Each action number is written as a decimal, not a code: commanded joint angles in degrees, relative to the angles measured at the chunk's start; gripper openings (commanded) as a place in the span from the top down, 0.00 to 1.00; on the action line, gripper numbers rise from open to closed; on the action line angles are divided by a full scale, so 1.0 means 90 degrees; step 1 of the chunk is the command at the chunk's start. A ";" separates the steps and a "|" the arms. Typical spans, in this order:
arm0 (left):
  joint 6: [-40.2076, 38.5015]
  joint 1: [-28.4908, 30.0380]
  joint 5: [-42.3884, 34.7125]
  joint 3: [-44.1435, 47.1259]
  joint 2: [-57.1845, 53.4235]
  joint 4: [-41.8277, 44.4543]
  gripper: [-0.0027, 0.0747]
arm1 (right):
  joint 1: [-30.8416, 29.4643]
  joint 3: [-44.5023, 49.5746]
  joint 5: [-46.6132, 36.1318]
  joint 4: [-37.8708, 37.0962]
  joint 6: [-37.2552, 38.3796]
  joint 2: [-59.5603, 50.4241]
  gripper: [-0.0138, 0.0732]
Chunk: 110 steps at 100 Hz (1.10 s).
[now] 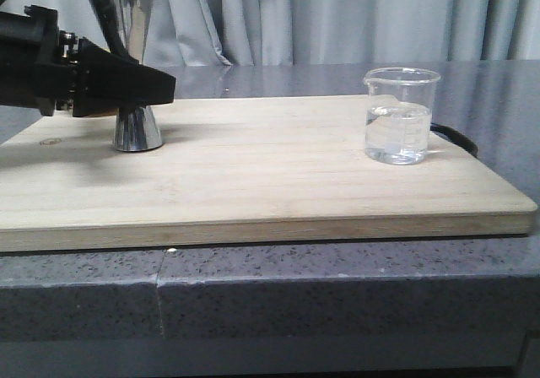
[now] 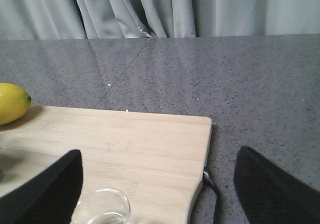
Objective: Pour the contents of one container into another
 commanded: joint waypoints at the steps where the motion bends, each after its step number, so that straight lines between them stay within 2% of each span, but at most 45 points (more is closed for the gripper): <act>1: 0.0007 -0.0049 0.0757 -0.0154 -0.0242 -0.0400 0.96 | 0.0006 -0.0171 -0.0534 -0.0143 -0.0049 -0.0043 0.20; 4: 0.0007 -0.0049 0.0769 -0.0154 -0.0242 -0.0400 0.99 | 0.0006 -0.0171 -0.0534 -0.0231 -0.0049 -0.0043 0.20; 30: -0.0166 -0.0078 0.0782 -0.0294 -0.0287 -0.0400 0.99 | 0.0027 -0.0085 -0.0500 -0.0754 -0.0049 -0.0043 0.20; 51: -0.0530 -0.0078 0.0782 -0.0705 -0.0584 -0.0400 0.99 | 0.0042 0.0753 -0.1456 -0.0754 -0.0037 -0.0043 0.20; 69: -0.0815 -0.0078 0.0782 -0.1028 -0.0666 -0.0400 0.99 | 0.0307 0.1237 -0.2173 -0.1015 -0.0037 -0.0043 0.20; 110: -0.0827 -0.0078 0.0782 -0.1089 -0.0666 -0.0400 0.99 | 0.0739 0.1303 -0.2114 -0.1088 -0.0026 0.0115 0.20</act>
